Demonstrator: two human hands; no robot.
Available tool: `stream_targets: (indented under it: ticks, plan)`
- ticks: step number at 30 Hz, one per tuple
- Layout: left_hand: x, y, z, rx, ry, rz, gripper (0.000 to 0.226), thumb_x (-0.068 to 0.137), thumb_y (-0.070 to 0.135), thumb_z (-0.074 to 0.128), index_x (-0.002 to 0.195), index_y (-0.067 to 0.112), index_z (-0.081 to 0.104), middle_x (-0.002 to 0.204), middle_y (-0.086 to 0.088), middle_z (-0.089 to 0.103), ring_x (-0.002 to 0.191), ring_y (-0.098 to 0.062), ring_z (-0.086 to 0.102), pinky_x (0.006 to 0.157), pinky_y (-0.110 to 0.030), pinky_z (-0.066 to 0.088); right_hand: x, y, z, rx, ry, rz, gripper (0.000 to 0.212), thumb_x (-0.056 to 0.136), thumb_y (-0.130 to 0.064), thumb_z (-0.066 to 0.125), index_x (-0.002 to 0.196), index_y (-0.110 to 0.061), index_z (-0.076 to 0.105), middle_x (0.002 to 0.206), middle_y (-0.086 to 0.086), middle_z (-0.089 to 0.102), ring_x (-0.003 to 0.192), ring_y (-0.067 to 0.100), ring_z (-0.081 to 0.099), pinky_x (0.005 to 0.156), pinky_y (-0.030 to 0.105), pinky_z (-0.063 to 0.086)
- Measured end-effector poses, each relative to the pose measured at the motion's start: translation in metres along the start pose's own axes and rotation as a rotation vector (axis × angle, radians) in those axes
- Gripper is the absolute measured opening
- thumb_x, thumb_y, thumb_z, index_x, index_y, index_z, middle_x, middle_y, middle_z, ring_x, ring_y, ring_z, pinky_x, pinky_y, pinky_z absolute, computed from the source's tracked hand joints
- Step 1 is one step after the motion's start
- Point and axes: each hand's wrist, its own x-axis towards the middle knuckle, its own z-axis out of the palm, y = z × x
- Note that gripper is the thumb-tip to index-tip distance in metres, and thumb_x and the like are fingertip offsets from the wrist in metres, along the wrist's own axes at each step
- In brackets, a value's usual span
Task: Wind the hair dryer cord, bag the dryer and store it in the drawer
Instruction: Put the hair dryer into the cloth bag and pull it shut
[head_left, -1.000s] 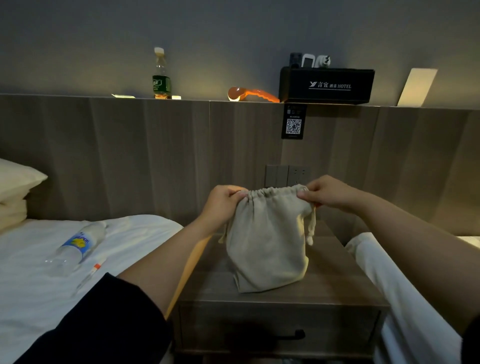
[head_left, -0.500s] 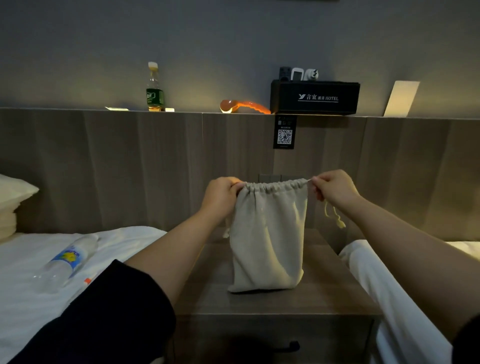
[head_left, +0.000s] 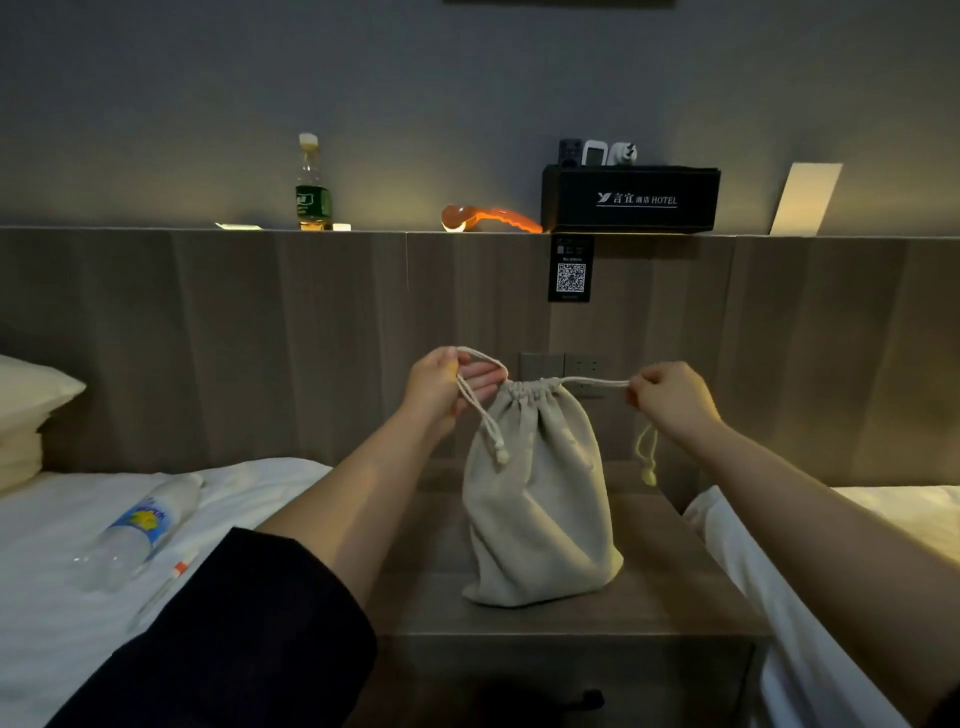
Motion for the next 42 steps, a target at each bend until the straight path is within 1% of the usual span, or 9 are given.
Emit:
stream_targets:
  ticks: [6,10,14,17,22,26,31,36,42]
  plan:
    - [-0.007,0.007,-0.003,-0.028,-0.065,-0.065,0.03,0.102,0.015,0.024,0.08,0.006,0.043,0.104,-0.035,0.057,0.097,-0.039,0.06,0.061,-0.033,0.059,-0.021,-0.043,0.029,-0.016,-0.379,-0.292,0.054,0.09,-0.038,0.054,0.139,-0.017,0.041,0.138,0.004,0.05,0.124,0.021,0.05,0.098,0.029,0.038]
    - [-0.008,0.006,-0.014,0.028,-0.053,-0.139,0.028,0.099,0.013,0.028,0.079,0.006,0.046,0.078,-0.021,0.068,0.078,-0.028,0.07,0.054,-0.028,0.057,-0.021,-0.049,0.037,-0.035,-0.444,-0.27,0.035,0.086,-0.033,0.063,0.114,-0.012,0.065,0.114,0.007,0.066,0.097,0.018,0.061,0.084,0.031,0.05]
    - [-0.003,-0.009,-0.042,0.906,0.174,0.216,0.019,0.092,0.01,0.045,0.107,0.01,0.058,0.105,-0.009,0.069,0.087,-0.021,0.064,0.076,-0.03,0.049,-0.029,-0.047,0.041,0.079,-0.593,-0.181,0.027,0.089,-0.031,0.059,0.103,-0.01,0.07,0.099,0.008,0.069,0.083,0.014,0.062,0.067,0.022,0.05]
    - [-0.023,-0.022,-0.036,0.936,-0.076,0.393,0.024,0.093,0.018,0.047,0.114,0.015,0.059,0.107,-0.001,0.062,0.101,-0.015,0.057,0.09,-0.028,0.043,-0.03,-0.043,0.046,0.133,-0.625,-0.092,0.031,0.09,-0.034,0.057,0.1,-0.008,0.071,0.099,0.011,0.071,0.083,0.018,0.065,0.073,0.03,0.053]
    - [-0.048,-0.064,-0.032,0.922,-0.306,0.151,0.04,0.087,0.034,0.06,0.124,0.021,0.051,0.117,0.001,0.061,0.106,-0.014,0.057,0.092,-0.027,0.044,-0.031,-0.029,0.049,0.294,-0.648,0.076,0.032,0.089,-0.036,0.059,0.092,-0.006,0.07,0.098,0.019,0.069,0.087,0.024,0.064,0.086,0.042,0.052]
    - [-0.052,-0.083,-0.021,0.874,-0.159,0.199,0.028,0.089,0.019,0.058,0.115,0.008,0.057,0.102,-0.004,0.062,0.09,-0.012,0.055,0.062,-0.008,0.037,-0.036,-0.021,0.056,0.024,-0.38,-0.081,0.04,0.087,-0.04,0.059,0.116,-0.013,0.062,0.111,0.005,0.064,0.103,0.021,0.06,0.086,0.031,0.047]
    - [-0.04,-0.094,-0.021,0.868,-0.055,0.138,0.027,0.093,0.025,0.052,0.106,0.005,0.065,0.108,-0.012,0.068,0.102,-0.025,0.061,0.074,-0.023,0.038,-0.077,-0.001,0.044,-0.17,-0.037,-0.487,0.046,0.091,-0.034,0.051,0.133,-0.016,0.044,0.134,0.006,0.046,0.125,0.02,0.042,0.102,0.031,0.036]
    - [-0.031,-0.094,-0.026,1.101,-0.085,0.061,0.047,0.1,0.026,0.032,0.098,-0.007,0.065,0.107,-0.027,0.065,0.102,-0.036,0.06,0.072,-0.031,0.037,-0.091,0.04,0.052,-0.548,-0.501,-0.552,0.092,0.074,-0.076,0.043,0.148,-0.031,0.012,0.158,-0.002,0.012,0.145,0.02,0.01,0.118,0.05,0.007]
    - [-0.025,-0.098,-0.035,1.232,-0.104,-0.013,0.043,0.098,0.024,0.035,0.103,-0.007,0.065,0.116,-0.029,0.062,0.109,-0.038,0.057,0.079,-0.033,0.04,-0.082,0.053,0.081,-0.444,-0.664,-0.49,0.124,0.056,-0.068,0.071,0.149,-0.027,0.002,0.157,-0.001,0.013,0.142,0.022,0.019,0.115,0.045,0.023]
